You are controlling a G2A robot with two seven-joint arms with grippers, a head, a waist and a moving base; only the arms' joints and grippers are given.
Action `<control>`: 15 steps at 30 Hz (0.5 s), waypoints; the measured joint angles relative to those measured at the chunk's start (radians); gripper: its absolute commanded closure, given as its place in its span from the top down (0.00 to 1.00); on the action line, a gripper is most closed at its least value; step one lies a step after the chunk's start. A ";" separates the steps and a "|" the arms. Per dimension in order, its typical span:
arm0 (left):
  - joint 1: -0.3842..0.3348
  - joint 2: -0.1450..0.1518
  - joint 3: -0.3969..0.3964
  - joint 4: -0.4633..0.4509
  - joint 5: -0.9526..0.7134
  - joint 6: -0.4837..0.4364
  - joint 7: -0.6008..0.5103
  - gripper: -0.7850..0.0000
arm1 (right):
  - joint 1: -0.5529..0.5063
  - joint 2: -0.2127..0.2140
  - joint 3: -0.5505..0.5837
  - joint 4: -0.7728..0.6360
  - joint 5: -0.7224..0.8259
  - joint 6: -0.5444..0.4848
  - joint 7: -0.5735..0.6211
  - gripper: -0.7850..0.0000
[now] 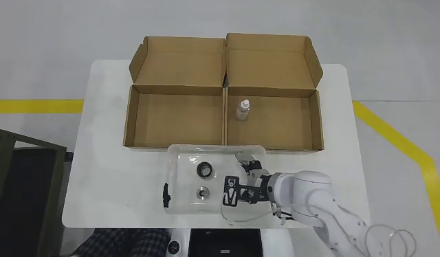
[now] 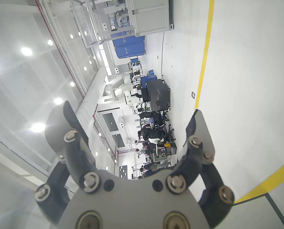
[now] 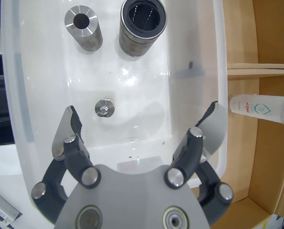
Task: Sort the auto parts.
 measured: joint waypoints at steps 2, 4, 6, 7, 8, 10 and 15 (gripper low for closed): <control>0.000 0.000 0.000 0.000 0.000 0.000 0.000 1.00 | 0.005 -0.001 -0.012 0.008 -0.001 -0.002 0.007 0.94; 0.000 0.000 0.000 0.000 0.000 0.000 0.000 1.00 | 0.011 -0.002 -0.023 0.016 -0.003 -0.003 0.014 0.91; 0.000 0.000 0.000 0.000 0.000 0.000 0.000 1.00 | 0.017 -0.003 -0.035 0.024 -0.006 -0.004 0.023 0.86; 0.000 0.000 0.000 0.000 0.000 0.000 0.000 1.00 | 0.019 -0.003 -0.041 0.026 -0.009 -0.003 0.028 0.85; 0.000 0.000 0.000 0.000 0.000 0.000 0.000 1.00 | 0.023 -0.004 -0.047 0.030 -0.011 0.000 0.032 0.84; 0.000 0.000 0.000 0.000 0.000 0.000 0.000 1.00 | 0.028 -0.005 -0.055 0.038 -0.015 0.005 0.035 0.81; 0.000 0.000 0.000 0.000 0.000 0.000 0.000 1.00 | 0.042 -0.008 -0.076 0.065 -0.015 0.009 0.045 0.67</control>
